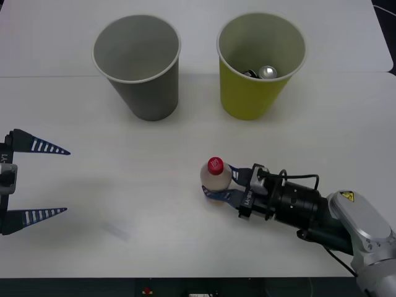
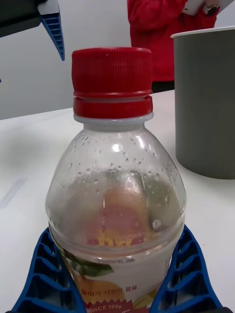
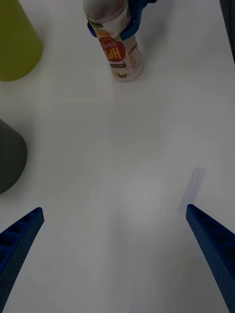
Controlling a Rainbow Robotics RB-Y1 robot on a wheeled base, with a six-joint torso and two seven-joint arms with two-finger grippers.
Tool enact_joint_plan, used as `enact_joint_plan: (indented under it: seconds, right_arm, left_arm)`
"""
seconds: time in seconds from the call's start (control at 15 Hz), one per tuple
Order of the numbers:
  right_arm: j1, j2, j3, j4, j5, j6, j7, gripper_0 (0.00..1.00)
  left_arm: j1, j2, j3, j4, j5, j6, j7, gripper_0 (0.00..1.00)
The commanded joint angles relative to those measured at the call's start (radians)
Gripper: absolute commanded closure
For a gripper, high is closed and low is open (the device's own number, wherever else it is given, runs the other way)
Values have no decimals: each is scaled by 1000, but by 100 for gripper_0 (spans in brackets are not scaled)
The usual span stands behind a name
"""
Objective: Put the can into the green bin and the plastic bottle into the gray bin
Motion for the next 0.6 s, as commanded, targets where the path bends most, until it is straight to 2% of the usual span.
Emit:
enact_joint_plan:
  seconds: [0.07, 0.6]
  right_arm:
    - [33, -36, -12, -108, 78, 6, -127, 100]
    - [158, -95, -124, -435, 369, 1, -494, 100]
  left_arm:
    - [0, 0, 0, 0, 0, 0, 0, 0]
    - [0, 0, 0, 0, 0, 0, 0, 0]
